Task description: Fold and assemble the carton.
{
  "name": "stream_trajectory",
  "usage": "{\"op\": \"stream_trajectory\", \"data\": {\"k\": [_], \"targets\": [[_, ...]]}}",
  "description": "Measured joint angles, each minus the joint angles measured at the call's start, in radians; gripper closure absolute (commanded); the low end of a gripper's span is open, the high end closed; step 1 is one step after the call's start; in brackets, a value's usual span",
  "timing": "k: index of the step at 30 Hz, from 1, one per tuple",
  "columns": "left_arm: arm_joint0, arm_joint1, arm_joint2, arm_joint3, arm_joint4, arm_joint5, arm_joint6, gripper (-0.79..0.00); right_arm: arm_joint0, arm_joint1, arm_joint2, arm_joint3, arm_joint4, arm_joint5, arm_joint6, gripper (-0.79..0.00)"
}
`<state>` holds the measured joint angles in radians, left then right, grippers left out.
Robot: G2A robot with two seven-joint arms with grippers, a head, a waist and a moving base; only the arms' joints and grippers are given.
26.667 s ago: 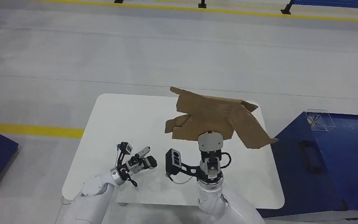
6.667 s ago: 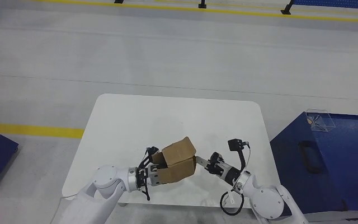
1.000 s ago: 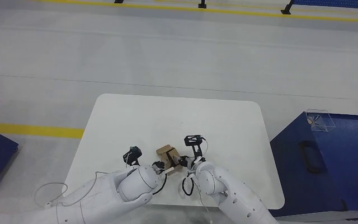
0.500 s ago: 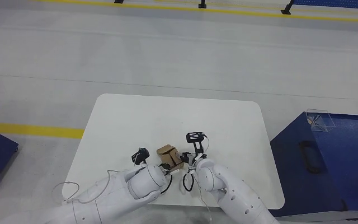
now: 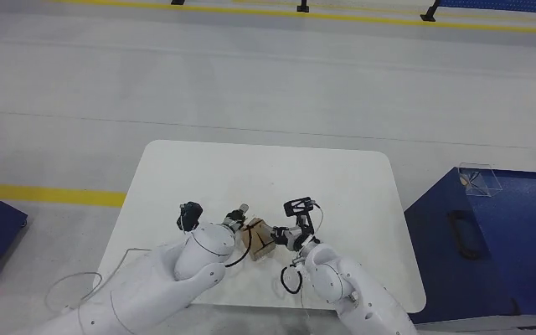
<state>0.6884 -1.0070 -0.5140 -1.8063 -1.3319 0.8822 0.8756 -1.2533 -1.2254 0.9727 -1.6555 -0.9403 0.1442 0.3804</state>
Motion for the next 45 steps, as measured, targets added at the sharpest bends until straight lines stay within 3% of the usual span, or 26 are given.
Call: {"op": "stream_trajectory", "data": {"k": [4,12,21,36,45], "targets": [[0.096,0.029,-0.116,-0.052,-0.053,-0.068,0.043,-0.785,-0.093,0.010,-0.021,-0.024,-0.146,-0.028,-0.093,-0.785],[0.093,0.028,-0.112,-0.051,-0.051,-0.066,0.041,-0.785,-0.117,-0.013,-0.120,0.026,-0.310,0.046,-0.210,-0.785],[0.093,0.028,-0.112,-0.051,-0.051,-0.066,0.041,-0.785,-0.063,-0.057,-0.171,0.130,-0.325,0.188,-0.247,-0.785],[0.093,0.028,-0.112,-0.051,-0.051,-0.066,0.041,-0.785,-0.060,-0.058,-0.005,0.149,-0.290,0.263,-0.240,-0.785],[0.094,0.028,-0.113,-0.051,-0.051,-0.066,0.041,-0.785,-0.086,-0.056,0.068,0.071,-0.238,0.213,-0.197,-0.785]]}}
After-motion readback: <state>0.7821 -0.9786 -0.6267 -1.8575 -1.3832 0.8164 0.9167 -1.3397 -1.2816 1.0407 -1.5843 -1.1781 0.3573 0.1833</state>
